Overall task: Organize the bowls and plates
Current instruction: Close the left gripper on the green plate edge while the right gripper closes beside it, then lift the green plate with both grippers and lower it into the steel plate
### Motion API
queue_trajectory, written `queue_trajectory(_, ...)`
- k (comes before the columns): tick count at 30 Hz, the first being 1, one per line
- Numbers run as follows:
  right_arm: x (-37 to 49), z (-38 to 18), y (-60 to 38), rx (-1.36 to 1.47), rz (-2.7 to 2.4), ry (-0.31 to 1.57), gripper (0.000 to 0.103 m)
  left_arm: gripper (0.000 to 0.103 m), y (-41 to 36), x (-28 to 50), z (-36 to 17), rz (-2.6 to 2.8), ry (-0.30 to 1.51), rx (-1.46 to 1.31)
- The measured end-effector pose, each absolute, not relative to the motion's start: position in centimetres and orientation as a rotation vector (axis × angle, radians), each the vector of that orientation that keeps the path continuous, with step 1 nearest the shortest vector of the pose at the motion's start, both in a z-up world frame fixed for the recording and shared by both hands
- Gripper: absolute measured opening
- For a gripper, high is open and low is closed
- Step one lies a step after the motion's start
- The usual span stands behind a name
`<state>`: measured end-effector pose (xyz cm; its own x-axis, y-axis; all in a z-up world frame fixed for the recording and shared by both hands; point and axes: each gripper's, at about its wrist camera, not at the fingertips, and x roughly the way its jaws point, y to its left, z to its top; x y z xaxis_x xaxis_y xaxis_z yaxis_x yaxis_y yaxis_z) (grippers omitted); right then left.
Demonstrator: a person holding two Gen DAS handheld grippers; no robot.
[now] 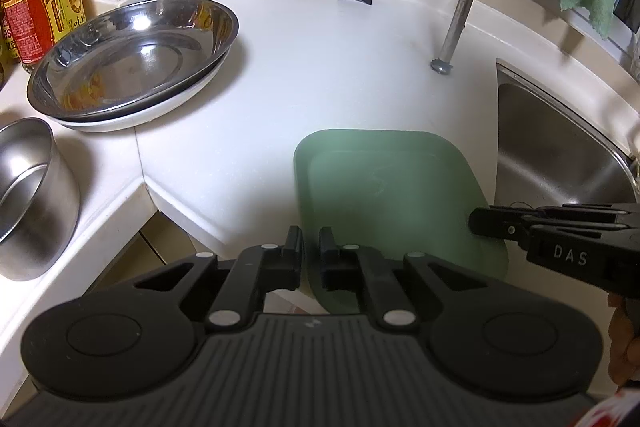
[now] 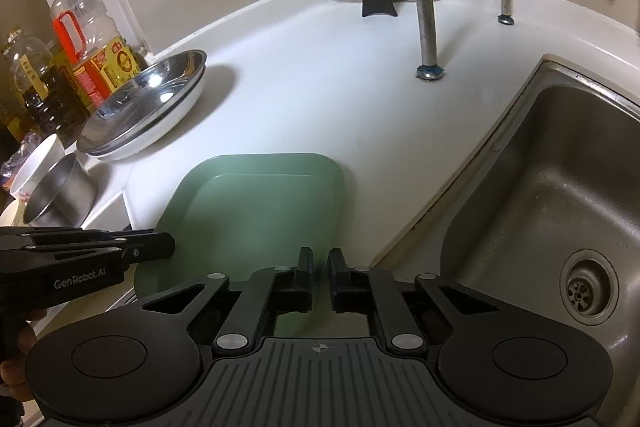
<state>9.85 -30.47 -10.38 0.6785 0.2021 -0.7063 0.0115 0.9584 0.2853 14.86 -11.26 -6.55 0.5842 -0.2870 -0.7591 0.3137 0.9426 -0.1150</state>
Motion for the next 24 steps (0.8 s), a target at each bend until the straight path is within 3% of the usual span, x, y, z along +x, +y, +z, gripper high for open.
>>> queue_trajectory(24,12.5,-7.6,-28.6,0.238,0.196,0.726,0.006,0.007,-7.9,16.2,-3.3,-0.277,0.778,-0.014)
